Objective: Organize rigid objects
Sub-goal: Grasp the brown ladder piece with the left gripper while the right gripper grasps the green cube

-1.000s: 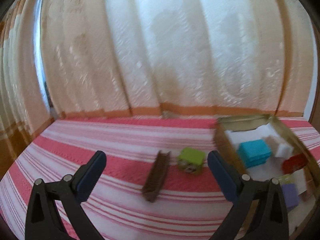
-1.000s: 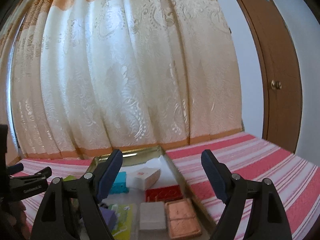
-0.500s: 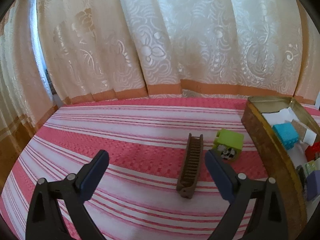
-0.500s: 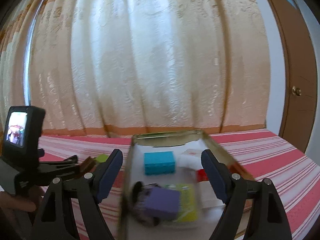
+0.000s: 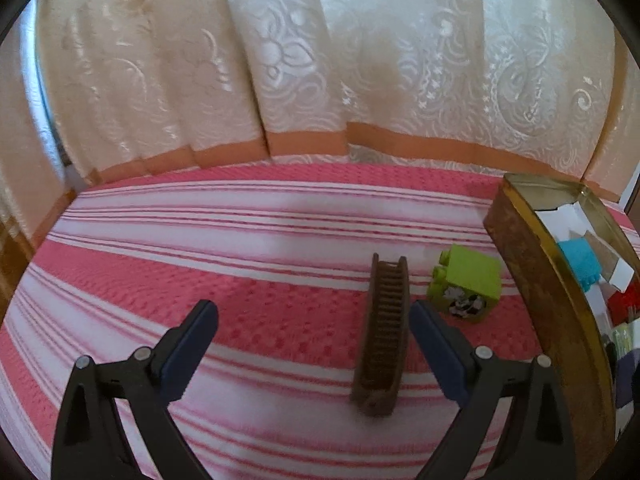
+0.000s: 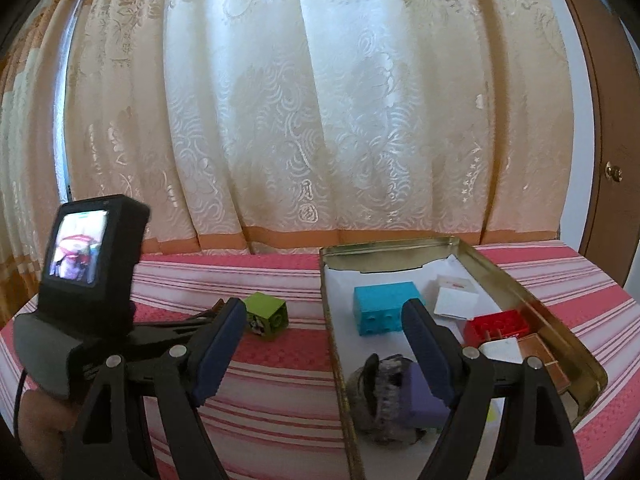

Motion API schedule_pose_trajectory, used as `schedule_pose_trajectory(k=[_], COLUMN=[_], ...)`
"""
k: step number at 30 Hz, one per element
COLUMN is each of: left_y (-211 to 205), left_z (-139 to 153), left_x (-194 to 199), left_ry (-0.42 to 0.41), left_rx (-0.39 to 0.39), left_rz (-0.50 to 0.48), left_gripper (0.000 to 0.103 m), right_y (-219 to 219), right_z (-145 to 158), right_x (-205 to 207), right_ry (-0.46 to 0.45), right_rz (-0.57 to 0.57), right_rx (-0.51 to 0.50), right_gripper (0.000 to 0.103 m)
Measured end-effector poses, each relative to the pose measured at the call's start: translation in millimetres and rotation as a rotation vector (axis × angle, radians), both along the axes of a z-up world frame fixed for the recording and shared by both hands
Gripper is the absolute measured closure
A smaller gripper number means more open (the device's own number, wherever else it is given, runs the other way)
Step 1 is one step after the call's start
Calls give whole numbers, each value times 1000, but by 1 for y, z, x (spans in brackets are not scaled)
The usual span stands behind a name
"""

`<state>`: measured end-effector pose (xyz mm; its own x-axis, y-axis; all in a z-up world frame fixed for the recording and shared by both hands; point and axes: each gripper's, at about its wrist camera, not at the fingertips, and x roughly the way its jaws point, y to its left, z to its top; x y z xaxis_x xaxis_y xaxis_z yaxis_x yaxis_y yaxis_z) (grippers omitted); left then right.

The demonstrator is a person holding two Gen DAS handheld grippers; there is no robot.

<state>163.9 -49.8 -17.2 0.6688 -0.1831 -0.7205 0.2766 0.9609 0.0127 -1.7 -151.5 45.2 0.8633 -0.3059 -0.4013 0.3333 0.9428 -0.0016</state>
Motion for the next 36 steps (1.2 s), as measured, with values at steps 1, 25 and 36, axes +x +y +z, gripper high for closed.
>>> schedule_pose_trajectory(k=[1,25,36], left_y=[-2,45,57], left_z=[-1,-18,-18], left_x=[4,44,46], left_ry=[8,83,61], left_rx=[-1,60,92], left_rz=[-7,58,97], left_gripper=[10,65,75], right_y=[1,26,35], right_z=[0,-11,-45], right_x=[2,71,159], right_ry=[1,120,386], right_rz=[3,56,92], right_rx=[-3,-37,-23], right_gripper=[21,25,32])
